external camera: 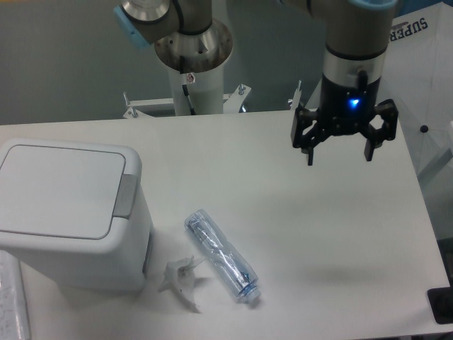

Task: Open the trash can
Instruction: 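Move the open gripper over the table toward the white trash can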

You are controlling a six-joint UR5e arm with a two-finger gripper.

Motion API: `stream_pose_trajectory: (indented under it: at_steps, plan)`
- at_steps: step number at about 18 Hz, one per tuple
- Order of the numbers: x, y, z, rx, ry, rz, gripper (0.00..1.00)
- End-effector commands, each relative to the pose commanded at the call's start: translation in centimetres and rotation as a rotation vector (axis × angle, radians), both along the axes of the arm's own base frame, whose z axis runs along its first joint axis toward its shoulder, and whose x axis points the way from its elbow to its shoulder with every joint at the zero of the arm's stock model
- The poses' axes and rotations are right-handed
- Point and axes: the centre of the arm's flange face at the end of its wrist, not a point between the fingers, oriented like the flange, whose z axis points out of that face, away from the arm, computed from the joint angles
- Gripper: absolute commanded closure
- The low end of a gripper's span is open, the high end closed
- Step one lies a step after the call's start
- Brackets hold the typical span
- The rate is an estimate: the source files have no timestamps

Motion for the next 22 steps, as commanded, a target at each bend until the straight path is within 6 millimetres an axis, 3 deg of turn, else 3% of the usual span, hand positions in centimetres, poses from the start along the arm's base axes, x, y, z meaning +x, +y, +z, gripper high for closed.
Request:
stream_pose_trajectory:
  at_steps: [4,9,17,22]
  plan:
    - [1.8,0.5,0.5,0.039,-0.029,0.033,0.00]
    - [7.1,3.3,-0.2,0.048,-0.080,0.074,0.00]
    - [9.9,5.9,0.4,0.172,-0.233,0.270,0.00]
    - [12.0,7.7,-0.2,0.176,-0.272,0.244,0.00]
